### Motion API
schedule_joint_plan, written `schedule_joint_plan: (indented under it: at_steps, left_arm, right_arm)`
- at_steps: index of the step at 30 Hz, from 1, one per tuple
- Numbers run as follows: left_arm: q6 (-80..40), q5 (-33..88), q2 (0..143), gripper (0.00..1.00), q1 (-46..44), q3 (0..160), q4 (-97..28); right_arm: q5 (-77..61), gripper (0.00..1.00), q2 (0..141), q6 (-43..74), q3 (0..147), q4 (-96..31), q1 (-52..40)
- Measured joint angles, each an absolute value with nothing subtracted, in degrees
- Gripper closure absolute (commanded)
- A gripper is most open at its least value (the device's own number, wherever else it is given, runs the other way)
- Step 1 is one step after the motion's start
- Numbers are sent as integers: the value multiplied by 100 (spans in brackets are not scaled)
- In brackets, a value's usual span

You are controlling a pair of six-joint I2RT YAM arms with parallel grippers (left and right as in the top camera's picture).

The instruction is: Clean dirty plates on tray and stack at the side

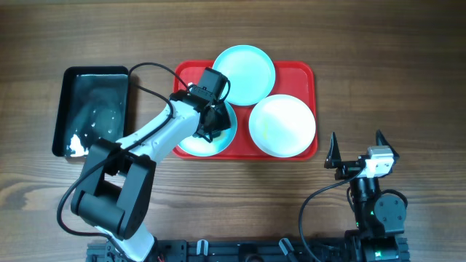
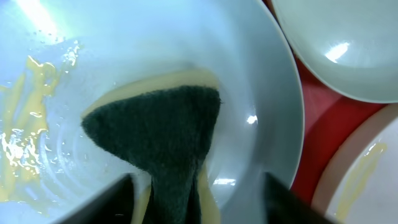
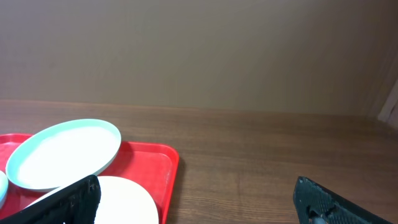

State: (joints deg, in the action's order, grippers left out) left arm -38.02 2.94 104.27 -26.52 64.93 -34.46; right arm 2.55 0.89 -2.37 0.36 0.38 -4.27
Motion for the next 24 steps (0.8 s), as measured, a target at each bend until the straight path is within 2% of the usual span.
schedule_joint_plan:
  at_steps: [5, 7, 9, 11, 15, 18, 20, 22, 24]
  left_arm:
    - [-3802, 235, 10353, 23, -2580, 6549, -3780]
    - [-3802, 217, 10082, 14, -2445, 6619, -4042]
    - [-3791, 193, 9623, 0, -2259, 6683, -4165]
    - [-3811, 174, 8967, 0, -2038, 6790, -4244]
    - [-3822, 176, 8667, 0, -2010, 6886, -4370]
    - [-3822, 176, 8700, 0, -2014, 6886, -4670]
    - [-3822, 176, 8700, 0, -2014, 6886, -4762]
    - [-3822, 176, 8700, 0, -2014, 6886, -4772]
    - [-3822, 176, 8700, 0, -2014, 6886, -4781]
  right_arm:
    - [257, 0, 89, -237, 36, 38, -427]
    - [257, 0, 89, -237, 36, 36, -427]
    - [257, 0, 91, -239, 36, 99, -427]
    - [119, 0, 91, -16, 34, 569, -427]
    - [-919, 0, 84, 1846, 36, 998, -419]
    - [-1205, 0, 86, 3597, 34, 1203, -419]
    - [-1273, 0, 86, 4508, 38, 2029, -419]
    - [-1313, 0, 84, 4797, 54, 2681, -419]
    - [-1341, 0, 95, 4803, 325, 2689, -419]
